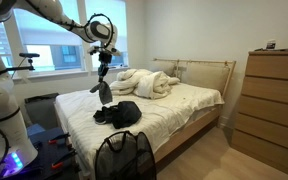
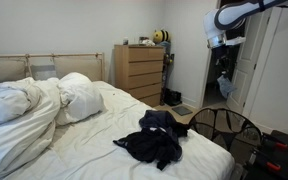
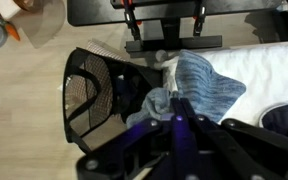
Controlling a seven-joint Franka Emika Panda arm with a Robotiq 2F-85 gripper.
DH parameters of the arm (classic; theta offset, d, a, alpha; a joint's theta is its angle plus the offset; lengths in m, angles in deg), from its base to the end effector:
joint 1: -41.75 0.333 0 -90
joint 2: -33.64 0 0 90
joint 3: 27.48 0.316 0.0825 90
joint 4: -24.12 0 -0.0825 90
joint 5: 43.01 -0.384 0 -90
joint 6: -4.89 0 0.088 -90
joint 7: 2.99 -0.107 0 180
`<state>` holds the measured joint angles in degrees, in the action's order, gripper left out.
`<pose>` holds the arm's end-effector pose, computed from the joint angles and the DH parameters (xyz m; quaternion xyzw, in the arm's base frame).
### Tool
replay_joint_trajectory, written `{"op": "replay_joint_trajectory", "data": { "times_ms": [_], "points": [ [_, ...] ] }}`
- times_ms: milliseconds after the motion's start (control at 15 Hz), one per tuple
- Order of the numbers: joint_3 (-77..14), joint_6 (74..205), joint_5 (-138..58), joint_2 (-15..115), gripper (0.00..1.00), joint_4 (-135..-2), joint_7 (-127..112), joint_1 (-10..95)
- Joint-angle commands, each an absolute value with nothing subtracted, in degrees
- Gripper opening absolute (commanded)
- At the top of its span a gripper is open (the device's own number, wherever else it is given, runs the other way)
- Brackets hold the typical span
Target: Put the black clothes in the black basket
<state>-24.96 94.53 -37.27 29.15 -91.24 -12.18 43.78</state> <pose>0.4885 0.0285 0.4637 0.9811 -0.0312 -0.1766 0.0726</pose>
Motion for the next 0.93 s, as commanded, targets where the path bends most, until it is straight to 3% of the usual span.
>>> {"op": "replay_joint_trajectory", "data": {
  "times_ms": [0, 533, 867],
  "points": [
    [-27.1, 88.1, -35.5, 25.9, 0.01, -91.3, -13.3, 41.5],
    [-32.2, 82.8, -32.8, 21.6, 0.01, -92.1, -11.4, 36.6],
    [-33.6, 94.0, -28.0, 18.1, 0.01, -96.4, -8.0, 35.7]
  ]
}}
